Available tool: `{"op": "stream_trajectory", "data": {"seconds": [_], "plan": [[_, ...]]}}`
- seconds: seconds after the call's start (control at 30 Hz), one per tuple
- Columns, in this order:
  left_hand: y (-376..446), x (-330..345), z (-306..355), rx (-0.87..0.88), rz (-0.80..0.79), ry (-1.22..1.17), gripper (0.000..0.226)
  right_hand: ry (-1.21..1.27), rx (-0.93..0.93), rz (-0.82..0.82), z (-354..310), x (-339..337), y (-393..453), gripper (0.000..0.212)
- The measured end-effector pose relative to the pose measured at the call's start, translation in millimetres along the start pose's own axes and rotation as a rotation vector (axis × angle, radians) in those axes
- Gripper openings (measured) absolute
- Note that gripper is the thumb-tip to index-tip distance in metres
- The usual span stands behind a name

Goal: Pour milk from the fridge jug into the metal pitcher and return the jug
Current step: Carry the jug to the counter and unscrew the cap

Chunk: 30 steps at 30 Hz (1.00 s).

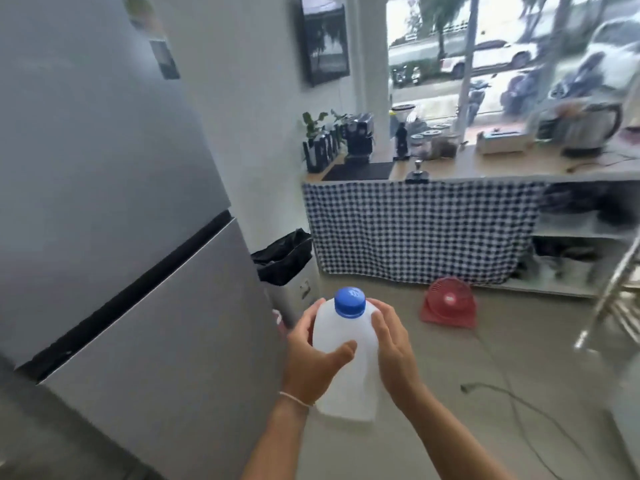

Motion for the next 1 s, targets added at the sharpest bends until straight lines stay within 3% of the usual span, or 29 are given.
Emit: {"op": "stream_trajectory", "data": {"seconds": [0.17, 0.43, 0.63, 0.77, 1.0], "plan": [[24, 168, 27, 0.074, -0.240, -0.039, 0.086, -0.048, -0.030, 0.239, -15, -164, 19, 0.039], [-17, 443, 80, 0.228, -0.672, -0.166, 0.073, -0.353, -0.052, 0.601, -47, -417, -26, 0.090], [-93, 598, 113, 0.213, -0.935, -0.330, 0.065, -0.372, -0.079, 0.969, -82, -559, -105, 0.058], [-154, 678, 125, 0.210, -1.133, -0.393, 0.063, -0.361, -0.039, 1.165, -84, -627, -166, 0.074], [-254, 792, 128, 0.215, -1.483, -0.406, 0.053, -0.389, 0.012, 1.559, -76, -709, -264, 0.064]]}}
Point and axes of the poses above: each hand's wrist, its own y-axis towards the middle knuckle, its own x-axis out of the palm, z = x × y, the point moved 7 cm from there along y, towards the middle knuckle, and after that the axes turned 5 degrees about -y, right-handed, at the moved point
